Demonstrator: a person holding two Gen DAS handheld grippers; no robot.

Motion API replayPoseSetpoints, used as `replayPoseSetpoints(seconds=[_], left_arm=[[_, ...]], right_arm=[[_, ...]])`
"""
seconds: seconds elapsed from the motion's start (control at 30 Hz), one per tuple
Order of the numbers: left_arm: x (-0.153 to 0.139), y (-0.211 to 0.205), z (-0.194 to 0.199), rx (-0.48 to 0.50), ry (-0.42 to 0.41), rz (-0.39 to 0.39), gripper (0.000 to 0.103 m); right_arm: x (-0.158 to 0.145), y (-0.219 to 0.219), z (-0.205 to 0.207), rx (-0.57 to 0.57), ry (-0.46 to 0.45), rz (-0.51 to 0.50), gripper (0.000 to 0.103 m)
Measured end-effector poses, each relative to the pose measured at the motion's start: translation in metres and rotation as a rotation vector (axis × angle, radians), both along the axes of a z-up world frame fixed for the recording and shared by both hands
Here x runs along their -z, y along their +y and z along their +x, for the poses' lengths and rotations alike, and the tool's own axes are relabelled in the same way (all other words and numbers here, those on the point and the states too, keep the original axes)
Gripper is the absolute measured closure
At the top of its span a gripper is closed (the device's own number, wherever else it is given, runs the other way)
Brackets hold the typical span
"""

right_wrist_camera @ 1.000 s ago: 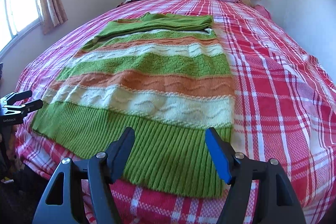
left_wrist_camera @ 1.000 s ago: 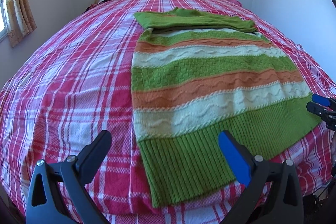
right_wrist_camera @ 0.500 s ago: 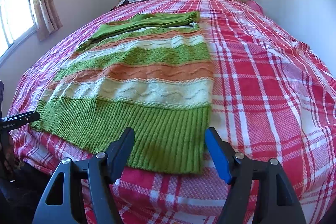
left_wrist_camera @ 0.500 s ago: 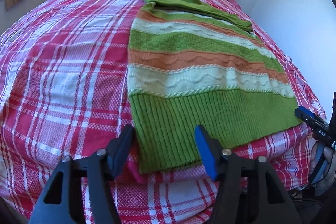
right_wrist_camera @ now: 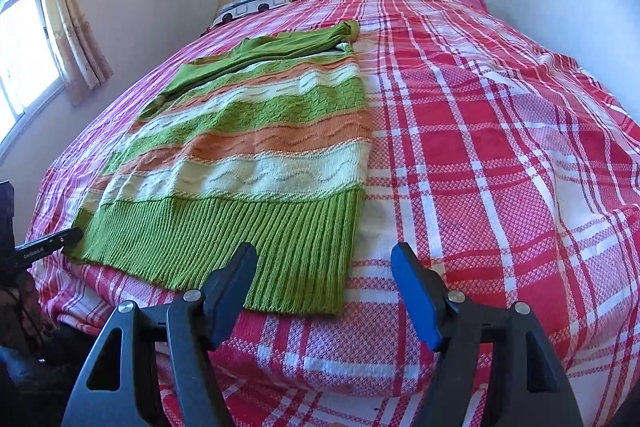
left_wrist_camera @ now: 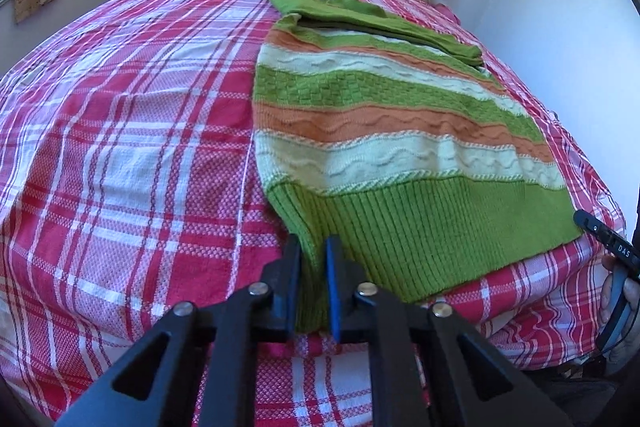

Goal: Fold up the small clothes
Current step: 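Grasp the ribbed hem with the left tool while the right tool grasps it too, then lift the hem with both tools and fold it over toward the collar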

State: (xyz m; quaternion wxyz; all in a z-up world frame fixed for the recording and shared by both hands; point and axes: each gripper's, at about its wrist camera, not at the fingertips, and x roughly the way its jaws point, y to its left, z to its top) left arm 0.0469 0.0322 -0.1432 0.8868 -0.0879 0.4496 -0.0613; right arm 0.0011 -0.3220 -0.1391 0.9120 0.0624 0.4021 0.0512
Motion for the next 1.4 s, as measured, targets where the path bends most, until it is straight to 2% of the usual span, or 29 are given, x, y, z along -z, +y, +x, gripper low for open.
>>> replayPoseSetpoints(seconds=[0.1,0.17,0.23,0.3,0.33,0.37,0.43,0.57,0.67,0.73,0.97,1.17,1.4], left_arm=[[0.002,0.001,0.000,-0.008,0.001,-0.009,0.080],[0.003,-0.001,0.001,0.007,-0.006,-0.026,0.065],[0.005,-0.001,0.001,0.028,-0.018,-0.051,0.057],[0.004,-0.002,-0.001,0.042,-0.028,-0.048,0.063],[0.003,-0.002,-0.001,0.056,-0.029,-0.050,0.095],[0.002,-0.001,0.000,0.067,-0.023,-0.059,0.094],[-0.003,0.004,-0.001,0.070,-0.044,-0.087,0.094],[-0.029,0.013,-0.004,0.079,-0.139,-0.137,0.094],[-0.047,0.022,-0.003,0.069,-0.191,-0.171,0.094],[-0.055,0.026,0.002,0.064,-0.207,-0.198,0.094],[-0.059,0.027,0.023,0.061,-0.215,-0.245,0.094],[-0.084,0.035,0.040,0.054,-0.285,-0.262,0.094],[-0.107,0.042,0.085,0.030,-0.333,-0.258,0.098]], right_arm=[[0.000,0.001,0.000,-0.015,0.002,0.030,0.033],[0.002,0.003,0.000,-0.021,-0.001,0.037,0.034],[0.003,0.005,0.001,-0.026,-0.002,0.036,0.044],[0.004,0.006,0.001,-0.032,0.003,0.036,0.065],[0.005,0.005,0.001,-0.036,0.007,0.045,0.072],[0.005,0.002,0.002,-0.042,0.015,0.066,0.086],[0.003,-0.005,0.001,-0.046,0.012,0.138,0.092],[-0.013,-0.016,-0.005,-0.061,-0.071,0.263,0.093],[-0.031,-0.018,-0.009,-0.057,-0.149,0.305,0.099],[-0.041,-0.019,-0.009,-0.049,-0.185,0.324,0.099],[-0.053,-0.019,0.005,-0.027,-0.207,0.343,0.099],[-0.077,-0.021,0.015,-0.027,-0.258,0.356,0.099],[-0.116,-0.019,0.066,-0.029,-0.306,0.349,0.100]])
